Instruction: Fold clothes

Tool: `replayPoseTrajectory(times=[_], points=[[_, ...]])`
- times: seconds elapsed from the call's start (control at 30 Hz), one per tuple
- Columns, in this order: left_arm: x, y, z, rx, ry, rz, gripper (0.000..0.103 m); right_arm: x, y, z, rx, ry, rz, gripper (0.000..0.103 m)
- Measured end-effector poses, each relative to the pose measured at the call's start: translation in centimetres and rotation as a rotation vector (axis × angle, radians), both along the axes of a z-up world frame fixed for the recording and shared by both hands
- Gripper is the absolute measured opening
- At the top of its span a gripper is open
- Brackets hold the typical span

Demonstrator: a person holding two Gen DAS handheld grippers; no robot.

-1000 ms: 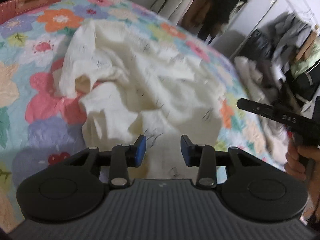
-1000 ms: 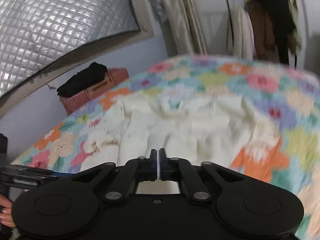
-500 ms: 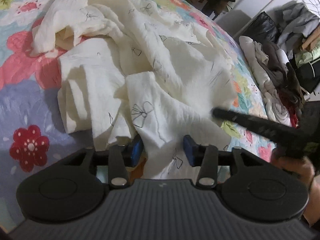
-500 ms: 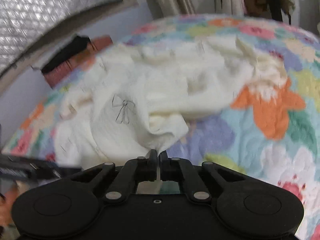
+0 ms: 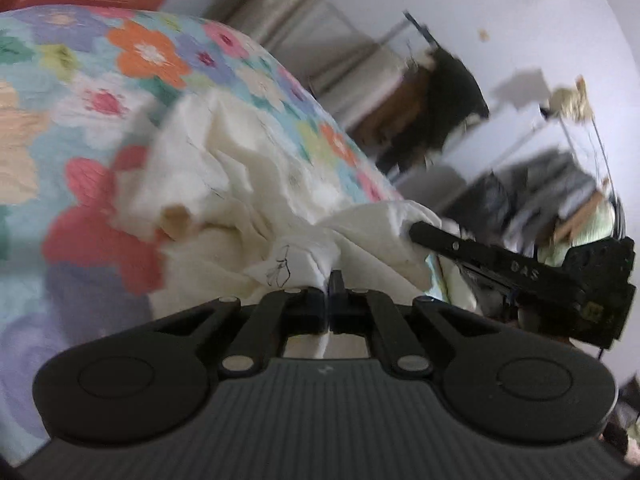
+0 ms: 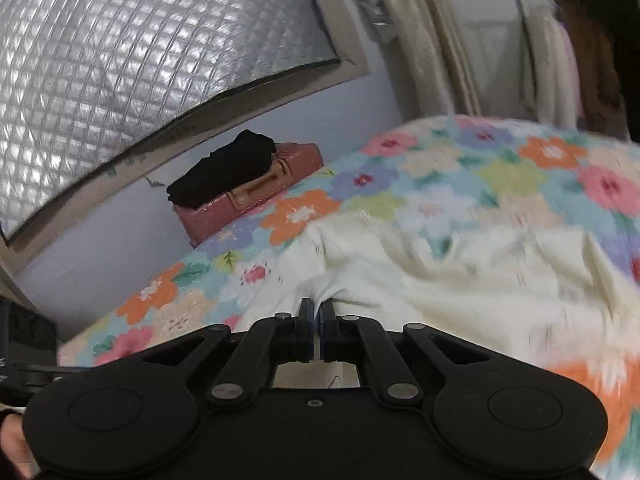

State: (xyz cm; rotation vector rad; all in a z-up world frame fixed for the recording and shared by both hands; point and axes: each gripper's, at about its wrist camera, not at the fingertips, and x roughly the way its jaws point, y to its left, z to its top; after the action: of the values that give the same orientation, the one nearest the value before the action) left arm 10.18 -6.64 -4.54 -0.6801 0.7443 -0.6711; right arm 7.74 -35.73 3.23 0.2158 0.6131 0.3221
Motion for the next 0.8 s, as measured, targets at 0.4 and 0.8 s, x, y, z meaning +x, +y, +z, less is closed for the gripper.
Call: replayPoseTrajectory(times=[0.4, 0.8], points=[[2.2, -3.4, -5.0, 0.151, 0.110, -0.145, 0.031, 4.8, 3.2, -1.6, -0.023, 0.059, 0.005, 0.005], [2.5, -0.8, -3.6, -0.336, 0.144, -0.188, 0.003, -8.0, 0.6, -3.5, -0.165, -0.068, -0.089, 0.068]])
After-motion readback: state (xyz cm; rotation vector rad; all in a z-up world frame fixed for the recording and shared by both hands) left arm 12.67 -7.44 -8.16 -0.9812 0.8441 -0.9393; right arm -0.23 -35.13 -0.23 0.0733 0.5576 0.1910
